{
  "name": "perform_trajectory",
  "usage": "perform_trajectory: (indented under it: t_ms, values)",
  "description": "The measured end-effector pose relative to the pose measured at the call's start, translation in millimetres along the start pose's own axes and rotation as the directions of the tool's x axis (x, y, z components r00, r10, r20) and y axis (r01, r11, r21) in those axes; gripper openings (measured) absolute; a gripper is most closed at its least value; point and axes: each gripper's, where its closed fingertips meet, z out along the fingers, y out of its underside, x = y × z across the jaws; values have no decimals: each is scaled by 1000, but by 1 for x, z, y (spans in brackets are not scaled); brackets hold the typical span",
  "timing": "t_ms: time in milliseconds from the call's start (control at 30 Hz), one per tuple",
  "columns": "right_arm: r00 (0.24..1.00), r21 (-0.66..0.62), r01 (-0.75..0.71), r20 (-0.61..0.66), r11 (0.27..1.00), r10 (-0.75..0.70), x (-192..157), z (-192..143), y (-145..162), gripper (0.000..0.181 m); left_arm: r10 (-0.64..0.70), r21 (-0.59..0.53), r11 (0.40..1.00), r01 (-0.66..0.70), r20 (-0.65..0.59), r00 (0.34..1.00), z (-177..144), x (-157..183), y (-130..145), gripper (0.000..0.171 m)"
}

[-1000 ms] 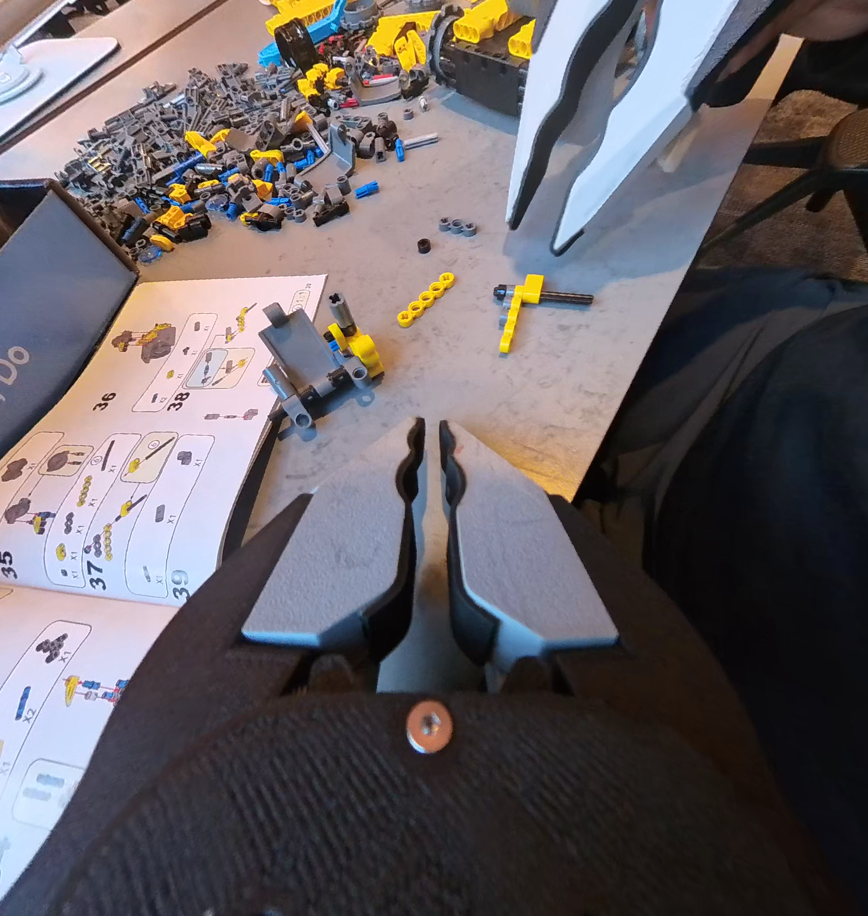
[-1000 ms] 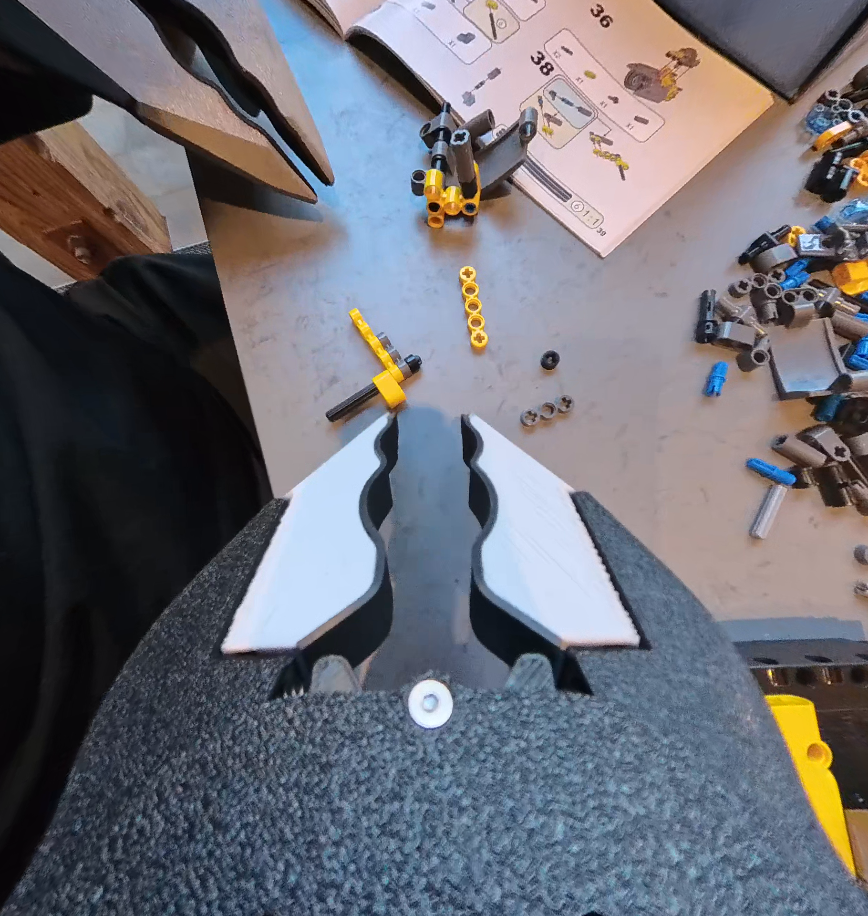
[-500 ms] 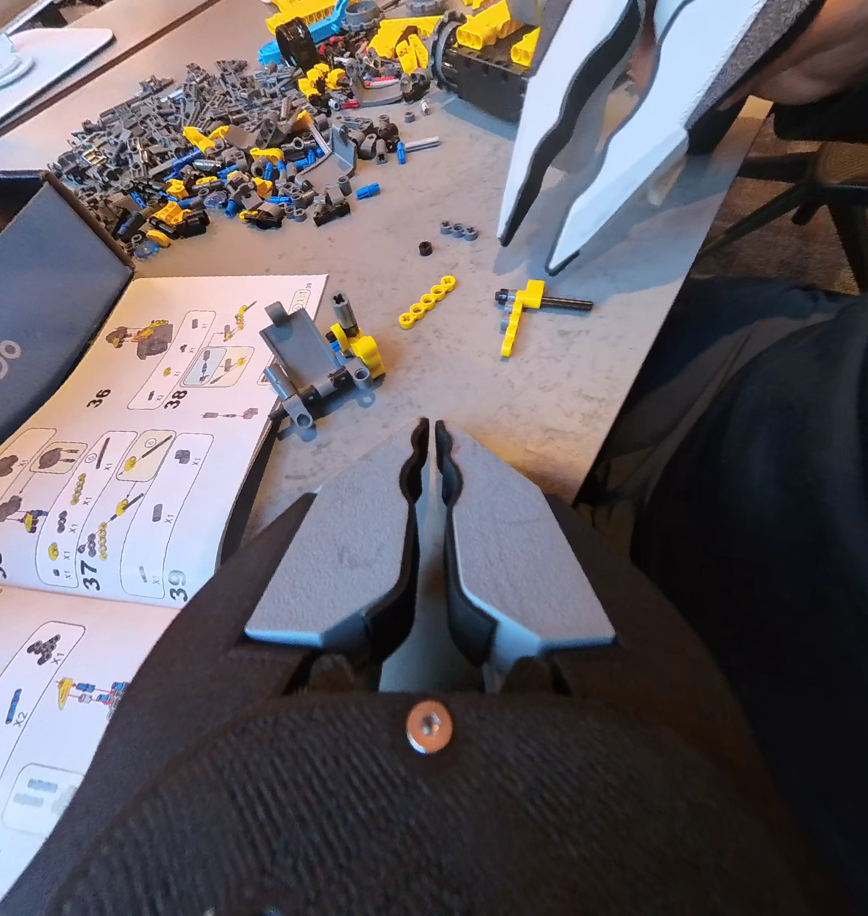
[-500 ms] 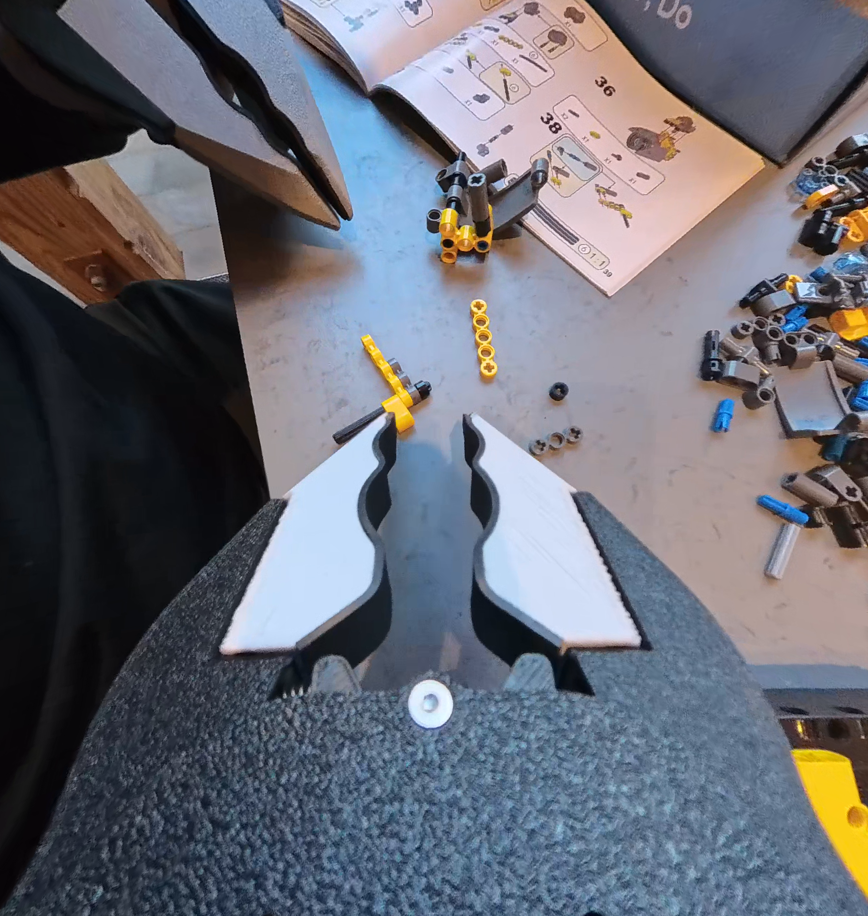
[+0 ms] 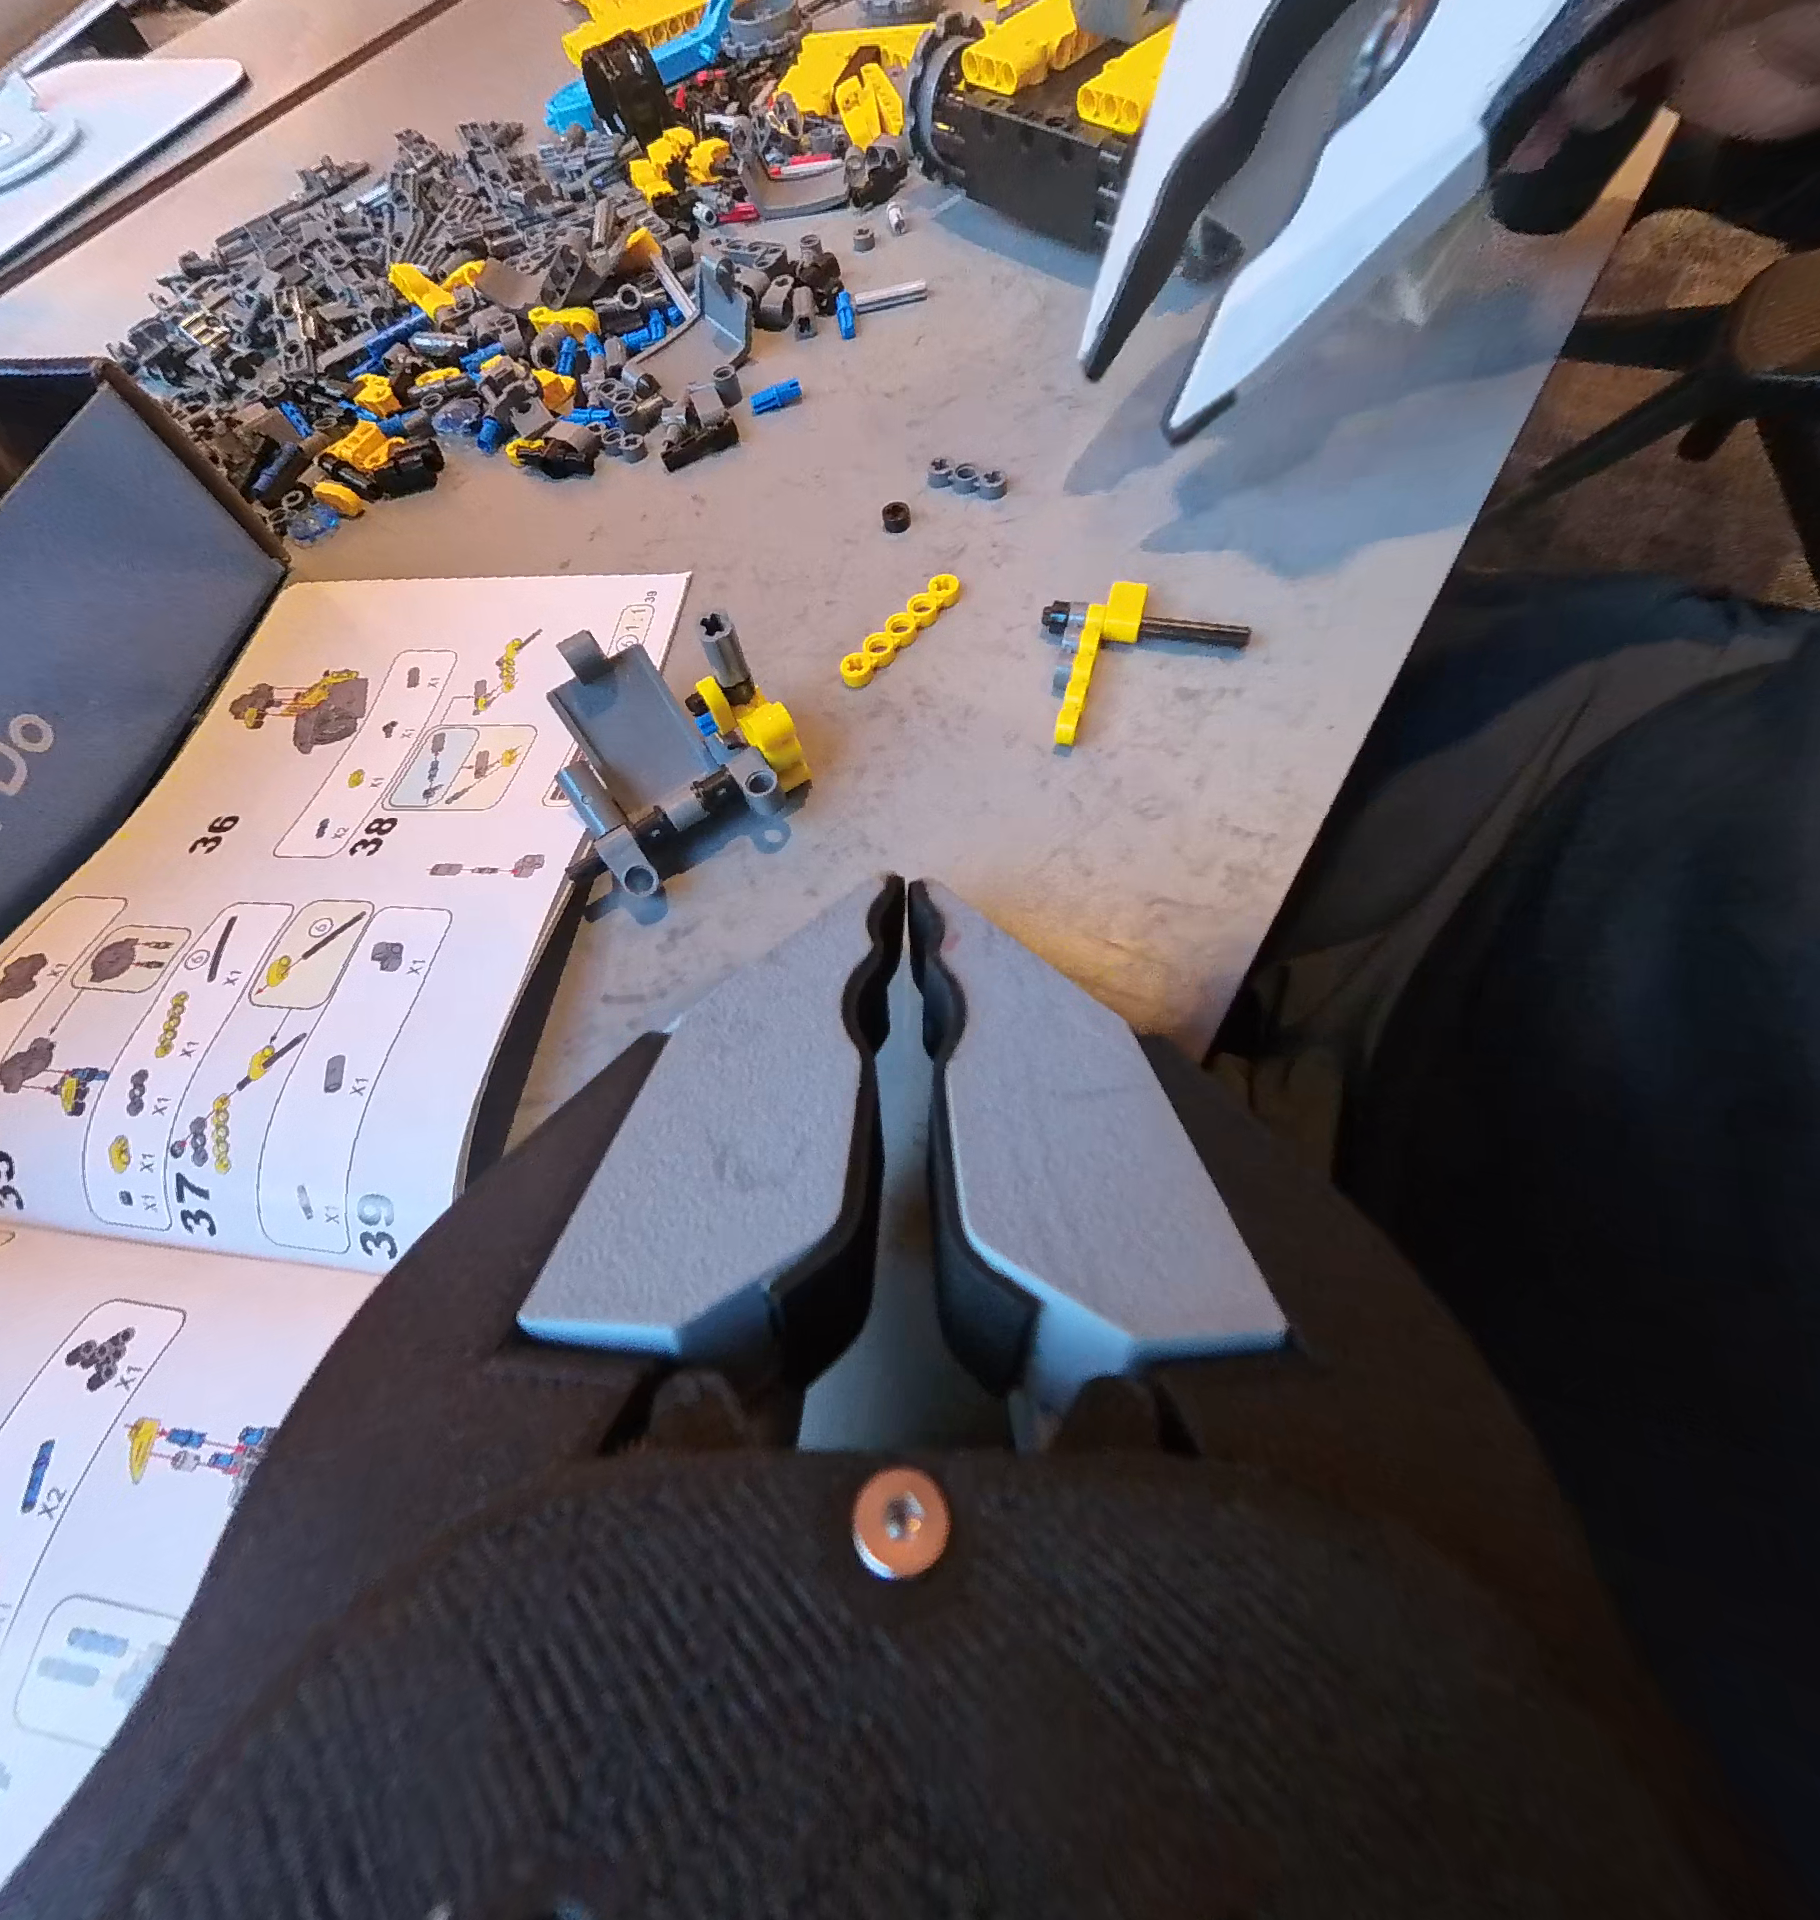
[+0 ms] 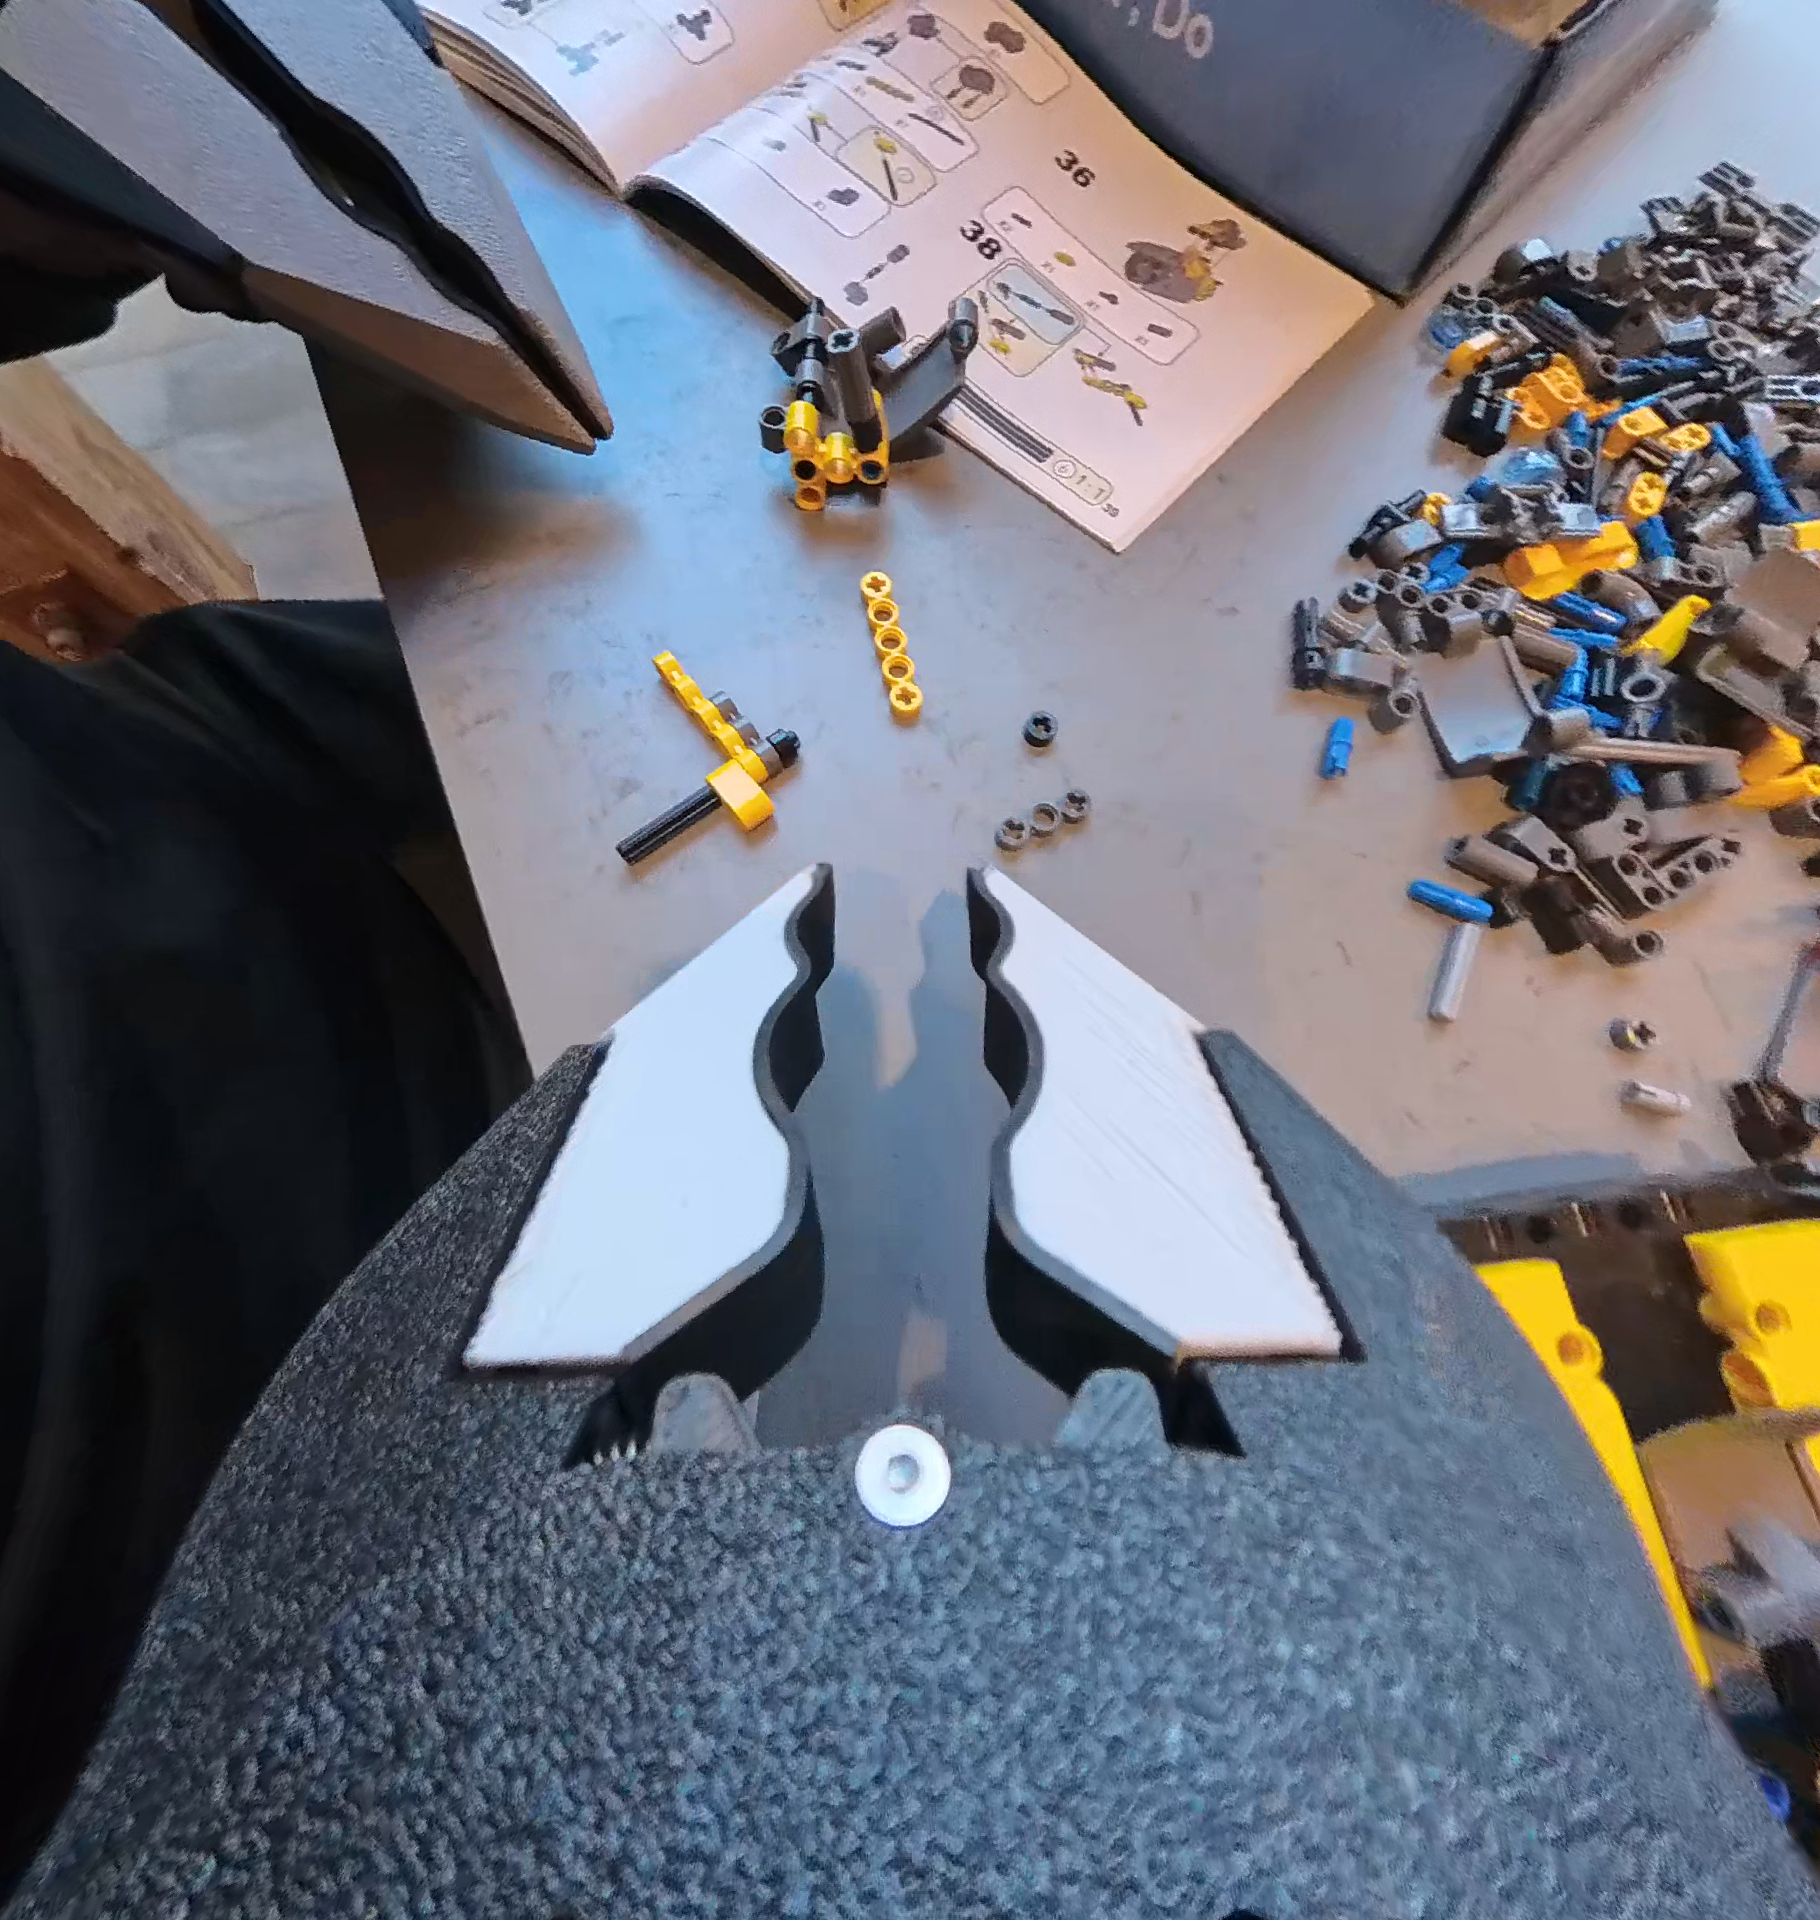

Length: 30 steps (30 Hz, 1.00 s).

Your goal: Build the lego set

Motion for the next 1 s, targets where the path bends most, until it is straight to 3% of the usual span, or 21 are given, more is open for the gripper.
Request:
perform_trajectory:
  t_ms: [400,767,1000]
  values:
    - [989,76,-33,-140,997,43,15,-32,4,25,17,-18,1000,-17,26,1000,1,-1,2,0]
    - [898,263,-90,-395,961,192,65,-103,19,23,-11,-61,998,15,60,998,6,-6,5,0]
    - [929,367,-108,-293,924,225,49,-108,10,17,-19,-63,998,23,69,997,8,-6,4,0]
